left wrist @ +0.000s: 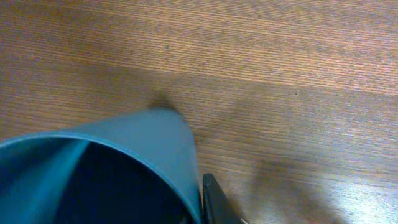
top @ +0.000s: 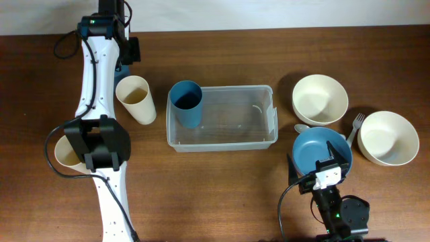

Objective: Pack container
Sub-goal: 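Grasp the back blue cup with the left gripper and lift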

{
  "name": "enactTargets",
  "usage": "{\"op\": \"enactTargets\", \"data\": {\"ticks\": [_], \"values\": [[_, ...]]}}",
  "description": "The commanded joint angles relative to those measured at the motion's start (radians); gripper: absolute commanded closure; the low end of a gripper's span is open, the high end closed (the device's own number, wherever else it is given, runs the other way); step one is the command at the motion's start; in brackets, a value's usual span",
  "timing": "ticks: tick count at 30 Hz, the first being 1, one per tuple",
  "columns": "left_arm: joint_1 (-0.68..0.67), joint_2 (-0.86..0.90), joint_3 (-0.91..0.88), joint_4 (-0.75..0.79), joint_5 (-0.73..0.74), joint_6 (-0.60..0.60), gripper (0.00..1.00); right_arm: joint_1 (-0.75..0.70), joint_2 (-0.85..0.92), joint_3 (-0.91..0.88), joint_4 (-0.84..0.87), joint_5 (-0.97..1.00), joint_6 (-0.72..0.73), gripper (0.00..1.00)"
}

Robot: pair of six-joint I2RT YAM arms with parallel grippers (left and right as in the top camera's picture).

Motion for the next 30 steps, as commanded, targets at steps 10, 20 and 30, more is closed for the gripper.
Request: {"op": "enactTargets", "data": {"ticks": [10,20,30], "values": [[0.048,0.008,0.020,-0.005,-0.018,-0.008,0.98,0.005,-0.008,-0.007,-0.004,0.009,0.004,0.01],[0.048,0.004,0.233,-0.150,-0.014,-0.018,0.99,0.005,-0.008,-0.007,-0.004,0.008,0.004,0.01],[0.045,-0.055,0.554,-0.405,0.136,-0.009,0.99,0.005,-0.008,-0.007,-0.003,0.008,0.004,0.01]]}}
